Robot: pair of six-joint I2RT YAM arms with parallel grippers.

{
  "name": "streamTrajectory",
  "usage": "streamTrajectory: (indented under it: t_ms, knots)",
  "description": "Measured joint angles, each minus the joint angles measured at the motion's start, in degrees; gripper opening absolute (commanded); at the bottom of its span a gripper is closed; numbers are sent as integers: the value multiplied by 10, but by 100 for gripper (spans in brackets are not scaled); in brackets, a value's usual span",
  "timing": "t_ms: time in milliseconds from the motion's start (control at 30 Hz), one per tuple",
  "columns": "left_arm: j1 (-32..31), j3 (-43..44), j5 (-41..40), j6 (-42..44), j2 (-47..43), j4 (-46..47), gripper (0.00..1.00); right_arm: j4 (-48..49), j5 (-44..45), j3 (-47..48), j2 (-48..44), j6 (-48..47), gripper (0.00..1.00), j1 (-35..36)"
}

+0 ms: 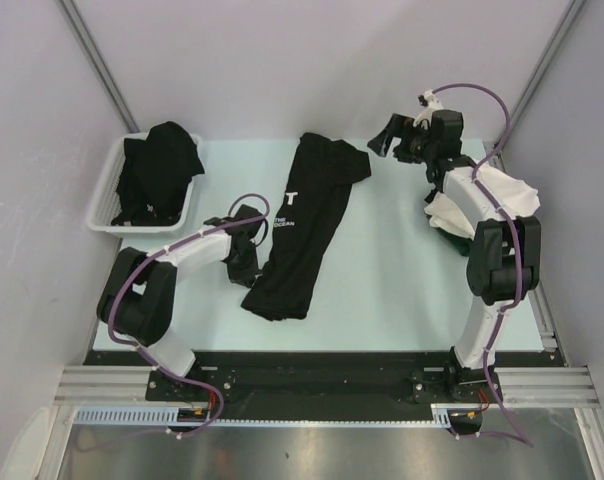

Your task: Fold and stack the t-shirts

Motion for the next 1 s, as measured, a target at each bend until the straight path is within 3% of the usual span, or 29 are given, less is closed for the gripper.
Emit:
streamTrajectory:
  t_ms: [433,1000]
  knots:
    - [-10,-18,38,8,4,6,0,-102,1,-32,-37,-30,100,0]
    - [-121,-8,68,16,26,-4,0,-129,2,-36,-75,-30,100,0]
